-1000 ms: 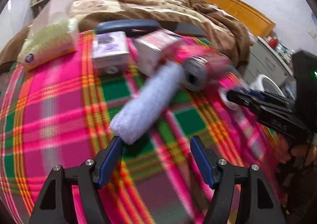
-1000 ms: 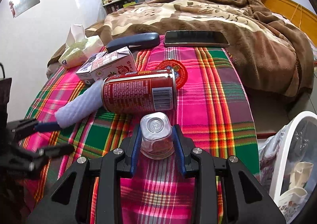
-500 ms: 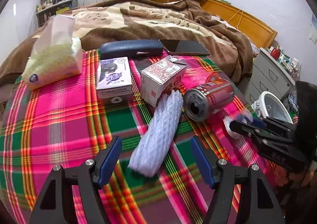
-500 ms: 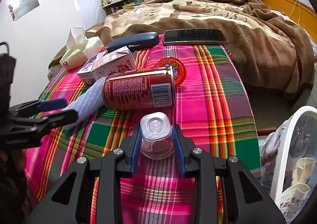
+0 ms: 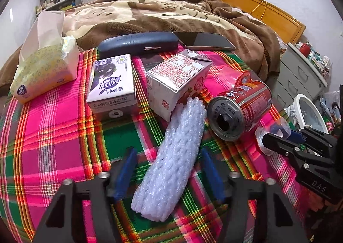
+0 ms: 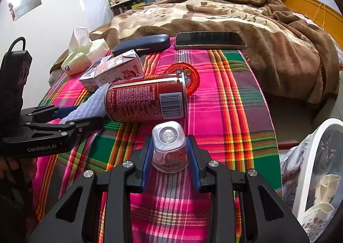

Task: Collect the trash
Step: 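Grasp the small clear plastic cup with the right tool while the left tool grasps the white foam net, then carry the clear cup and foam net over the bin and open both tools, then withdraw both open tools from the bin back over the bed, then grasp the red cartoon can with the right tool while the left tool grasps the purple grape carton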

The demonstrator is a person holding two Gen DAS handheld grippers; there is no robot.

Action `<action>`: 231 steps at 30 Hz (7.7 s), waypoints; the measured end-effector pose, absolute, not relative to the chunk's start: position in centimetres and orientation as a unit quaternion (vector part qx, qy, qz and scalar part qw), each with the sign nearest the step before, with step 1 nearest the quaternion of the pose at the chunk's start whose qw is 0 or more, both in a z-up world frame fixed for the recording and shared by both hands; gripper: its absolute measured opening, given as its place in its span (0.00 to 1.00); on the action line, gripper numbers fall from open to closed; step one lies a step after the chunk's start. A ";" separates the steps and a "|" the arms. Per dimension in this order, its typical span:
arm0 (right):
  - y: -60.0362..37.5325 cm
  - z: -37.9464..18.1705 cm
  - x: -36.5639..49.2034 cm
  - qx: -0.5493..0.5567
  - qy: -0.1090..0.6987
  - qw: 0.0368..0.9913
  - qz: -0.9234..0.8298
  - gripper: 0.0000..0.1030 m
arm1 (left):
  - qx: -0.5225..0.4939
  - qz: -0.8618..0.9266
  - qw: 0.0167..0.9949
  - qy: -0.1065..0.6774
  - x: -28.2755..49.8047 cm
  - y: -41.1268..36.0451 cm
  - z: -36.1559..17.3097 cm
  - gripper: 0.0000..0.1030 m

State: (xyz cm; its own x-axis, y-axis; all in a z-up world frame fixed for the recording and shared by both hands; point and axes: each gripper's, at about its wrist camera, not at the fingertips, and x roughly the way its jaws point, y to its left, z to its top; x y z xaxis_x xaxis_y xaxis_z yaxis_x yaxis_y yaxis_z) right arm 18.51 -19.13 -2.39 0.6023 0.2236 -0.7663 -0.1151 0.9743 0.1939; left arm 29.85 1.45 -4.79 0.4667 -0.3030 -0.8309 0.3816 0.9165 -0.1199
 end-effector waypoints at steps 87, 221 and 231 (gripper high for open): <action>-41.5 -0.9 5.7 0.145 0.396 0.900 -0.110 0.31 | 0.082 -0.359 0.829 0.420 14.2 -28.8 0.0 0.32; -16.6 -1.9 21.7 0.158 0.501 0.851 0.009 0.70 | -0.059 -0.117 0.891 0.434 34.3 8.2 -1.2 0.67; -16.5 -1.4 20.8 0.024 0.507 0.861 0.035 0.67 | -0.056 -0.134 0.884 0.445 36.6 6.9 -2.1 0.67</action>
